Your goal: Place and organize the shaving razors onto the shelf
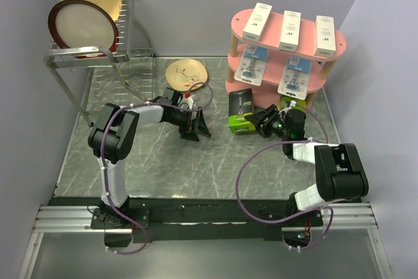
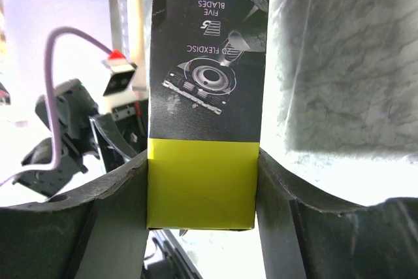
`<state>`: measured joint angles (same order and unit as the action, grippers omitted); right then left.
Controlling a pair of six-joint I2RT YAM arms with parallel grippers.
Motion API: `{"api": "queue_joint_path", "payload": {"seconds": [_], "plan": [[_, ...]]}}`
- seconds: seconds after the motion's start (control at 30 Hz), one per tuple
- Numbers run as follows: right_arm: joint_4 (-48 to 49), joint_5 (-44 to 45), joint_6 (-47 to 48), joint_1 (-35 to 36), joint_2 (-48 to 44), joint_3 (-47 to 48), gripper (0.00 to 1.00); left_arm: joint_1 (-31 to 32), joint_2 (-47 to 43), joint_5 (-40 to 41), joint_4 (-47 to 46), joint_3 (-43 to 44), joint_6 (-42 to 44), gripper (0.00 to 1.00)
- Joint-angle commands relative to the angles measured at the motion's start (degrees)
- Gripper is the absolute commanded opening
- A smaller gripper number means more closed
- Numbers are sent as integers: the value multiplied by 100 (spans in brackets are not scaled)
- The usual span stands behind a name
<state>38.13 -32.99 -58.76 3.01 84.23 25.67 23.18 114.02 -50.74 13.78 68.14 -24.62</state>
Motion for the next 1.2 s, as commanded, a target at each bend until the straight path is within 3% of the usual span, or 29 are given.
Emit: {"api": "queue_joint_path", "payload": {"seconds": [0.0, 0.37, 0.47, 0.57, 0.67, 0.77, 1.0, 1.17], "plan": [[819, 64, -293, -151, -12, 395, 43, 37, 226, 231, 389, 270, 344, 100], [503, 626, -645, -195, 849, 1027, 44, 248, 367, 152, 230, 525, -7, 100], [292, 820, -716, -195, 990, 1177, 49, 327, 367, 135, 143, 569, -113, 99], [142, 917, -724, -178, 1017, 1186, 58, 415, 463, 56, -155, 674, -393, 99], [-51, 1014, -716, -160, 947, 1133, 84, 529, 639, -6, -332, 859, -675, 99], [-43, 1058, -698, -142, 876, 1063, 100, 591, 788, -50, -604, 955, -1009, 99], [-271, 1041, -619, -142, 771, 1080, 100, 705, 1017, -67, -929, 1105, -1352, 99], [-613, 1093, -435, -134, 701, 1072, 100, 872, 1132, -112, -2061, 842, -2002, 98]]}}
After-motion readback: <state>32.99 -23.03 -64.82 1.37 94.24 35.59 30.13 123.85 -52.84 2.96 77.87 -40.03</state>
